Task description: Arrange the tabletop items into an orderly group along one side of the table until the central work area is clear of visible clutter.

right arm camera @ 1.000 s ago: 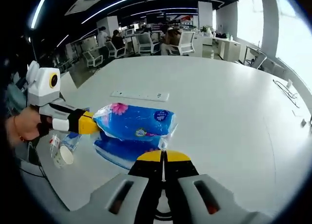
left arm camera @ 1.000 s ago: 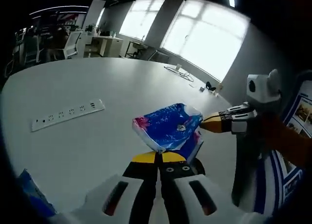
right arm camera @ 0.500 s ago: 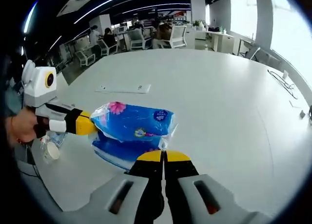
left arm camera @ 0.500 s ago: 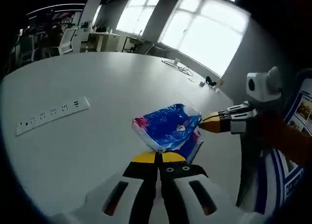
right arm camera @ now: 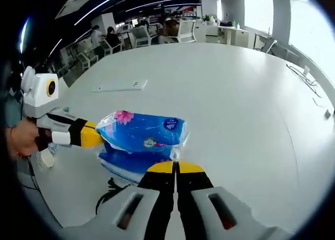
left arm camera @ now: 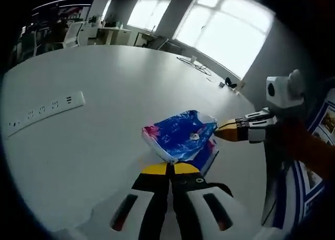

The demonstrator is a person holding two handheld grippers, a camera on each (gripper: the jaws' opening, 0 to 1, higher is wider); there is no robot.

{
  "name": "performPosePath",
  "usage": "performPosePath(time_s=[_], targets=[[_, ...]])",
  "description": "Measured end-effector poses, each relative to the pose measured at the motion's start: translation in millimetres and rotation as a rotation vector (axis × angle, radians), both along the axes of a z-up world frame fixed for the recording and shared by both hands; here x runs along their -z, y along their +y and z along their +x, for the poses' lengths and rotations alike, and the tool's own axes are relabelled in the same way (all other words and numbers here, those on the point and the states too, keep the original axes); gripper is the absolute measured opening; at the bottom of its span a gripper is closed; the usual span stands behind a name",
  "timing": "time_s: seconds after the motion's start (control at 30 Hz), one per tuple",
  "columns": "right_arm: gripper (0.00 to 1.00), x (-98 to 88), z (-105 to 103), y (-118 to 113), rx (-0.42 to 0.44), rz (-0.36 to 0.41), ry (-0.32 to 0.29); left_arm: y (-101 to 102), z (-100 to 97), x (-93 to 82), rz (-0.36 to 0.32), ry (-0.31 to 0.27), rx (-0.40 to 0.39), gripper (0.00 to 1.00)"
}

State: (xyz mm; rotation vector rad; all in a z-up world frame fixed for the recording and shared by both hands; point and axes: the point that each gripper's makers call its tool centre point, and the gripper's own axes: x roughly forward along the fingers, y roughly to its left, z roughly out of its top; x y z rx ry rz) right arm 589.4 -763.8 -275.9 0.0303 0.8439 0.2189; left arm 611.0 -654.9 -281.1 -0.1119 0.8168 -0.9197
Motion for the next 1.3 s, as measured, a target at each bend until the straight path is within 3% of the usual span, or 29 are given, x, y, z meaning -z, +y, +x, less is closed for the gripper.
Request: performPosePath(time_s=[0.57,1.0,1.3], targets=[[0.0,30.7,1.7,-11.7,0.008,0.014,0.053,-10.7,0.8,35.1,0.036,0.044,0.014,0.0],[0.0,40.9,-0.1,-12.7,0.006,0.009,0.074,-11.1,-0.4,44.9,0.049,0.055,0.019,0.01],[0.03,43.6,-0.8,-17.4,0.005,-0.012,0.064,-9.9,0.3,44.6,0.05,0.047,0.019,0.11]])
